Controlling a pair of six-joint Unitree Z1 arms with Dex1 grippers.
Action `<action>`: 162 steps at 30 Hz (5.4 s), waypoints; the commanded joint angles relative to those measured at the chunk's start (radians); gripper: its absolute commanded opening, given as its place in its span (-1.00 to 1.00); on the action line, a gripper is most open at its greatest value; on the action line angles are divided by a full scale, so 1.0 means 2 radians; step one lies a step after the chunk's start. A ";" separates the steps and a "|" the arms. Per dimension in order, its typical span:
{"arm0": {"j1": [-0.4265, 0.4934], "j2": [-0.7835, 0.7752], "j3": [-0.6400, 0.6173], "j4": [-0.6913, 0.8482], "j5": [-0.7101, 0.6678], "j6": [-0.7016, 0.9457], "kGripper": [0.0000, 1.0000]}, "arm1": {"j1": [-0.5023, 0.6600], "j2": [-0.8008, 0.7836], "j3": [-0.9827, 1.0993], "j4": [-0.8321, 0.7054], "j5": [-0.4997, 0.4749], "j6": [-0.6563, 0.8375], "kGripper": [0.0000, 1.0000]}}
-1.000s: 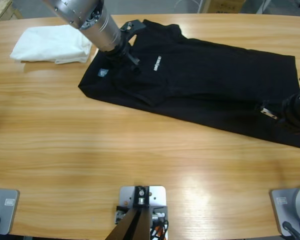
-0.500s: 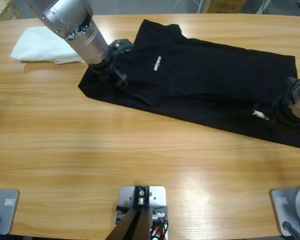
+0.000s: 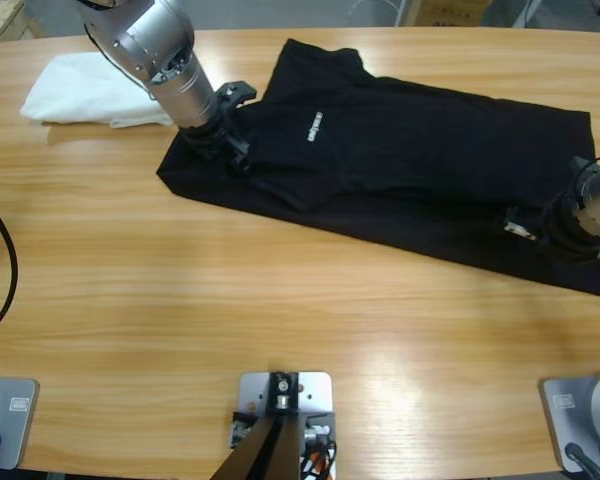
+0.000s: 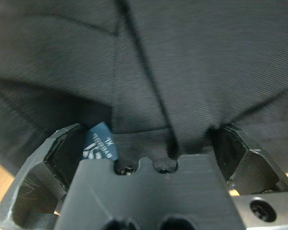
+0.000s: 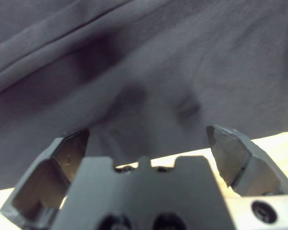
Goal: Fold clothes
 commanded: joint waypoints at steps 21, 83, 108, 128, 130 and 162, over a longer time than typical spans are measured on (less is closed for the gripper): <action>0.001 0.022 0.008 -0.008 0.082 -0.152 0.96 | -0.001 0.120 0.000 0.027 0.027 -0.009 1.00; -0.085 -0.216 0.315 -0.125 0.012 -0.443 0.97 | -0.017 -0.063 -0.115 0.151 0.098 -0.113 0.70; -0.172 -0.243 0.278 -0.109 0.013 -0.428 0.97 | 0.022 0.033 -0.067 -0.011 0.205 0.133 0.54; -0.170 -0.231 0.286 -0.109 0.013 -0.428 0.97 | 0.026 0.101 -0.020 -0.106 0.250 0.154 -1.00; -0.169 -0.229 0.286 -0.109 0.013 -0.427 0.97 | 0.026 0.089 -0.007 -0.122 0.247 0.152 -1.00; -0.176 -0.231 0.357 -0.113 0.028 -0.456 0.96 | -0.026 -0.065 0.035 0.016 -0.001 0.090 1.00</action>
